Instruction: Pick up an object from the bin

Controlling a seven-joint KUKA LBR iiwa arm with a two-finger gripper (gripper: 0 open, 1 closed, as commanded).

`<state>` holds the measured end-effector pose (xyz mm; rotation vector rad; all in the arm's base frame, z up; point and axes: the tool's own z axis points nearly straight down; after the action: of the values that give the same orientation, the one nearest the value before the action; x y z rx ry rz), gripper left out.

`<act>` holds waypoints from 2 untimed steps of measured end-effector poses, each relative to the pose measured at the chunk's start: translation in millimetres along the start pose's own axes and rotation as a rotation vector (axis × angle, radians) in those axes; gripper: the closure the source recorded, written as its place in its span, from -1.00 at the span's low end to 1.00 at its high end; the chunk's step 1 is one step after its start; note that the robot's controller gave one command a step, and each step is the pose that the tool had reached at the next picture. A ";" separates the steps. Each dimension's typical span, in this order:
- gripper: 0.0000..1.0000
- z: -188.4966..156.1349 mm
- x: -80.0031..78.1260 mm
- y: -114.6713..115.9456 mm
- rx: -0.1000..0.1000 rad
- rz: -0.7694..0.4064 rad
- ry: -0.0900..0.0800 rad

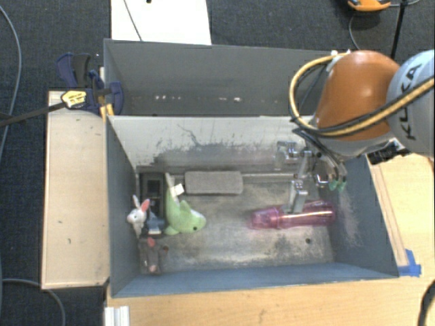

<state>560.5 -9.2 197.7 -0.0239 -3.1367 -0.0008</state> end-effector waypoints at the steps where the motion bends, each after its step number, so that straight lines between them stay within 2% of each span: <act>1: -1.00 -4.5 -1.5 0.0 0.000 0.000 -0.008; 2: -1.00 31.0 12.5 -15.4 -0.001 -0.012 -0.016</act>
Offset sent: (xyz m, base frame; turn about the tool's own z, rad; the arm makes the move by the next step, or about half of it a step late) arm -0.0476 -0.0478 -0.1085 -0.0042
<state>547.7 -24.4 166.8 -0.0049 -3.1527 -0.0016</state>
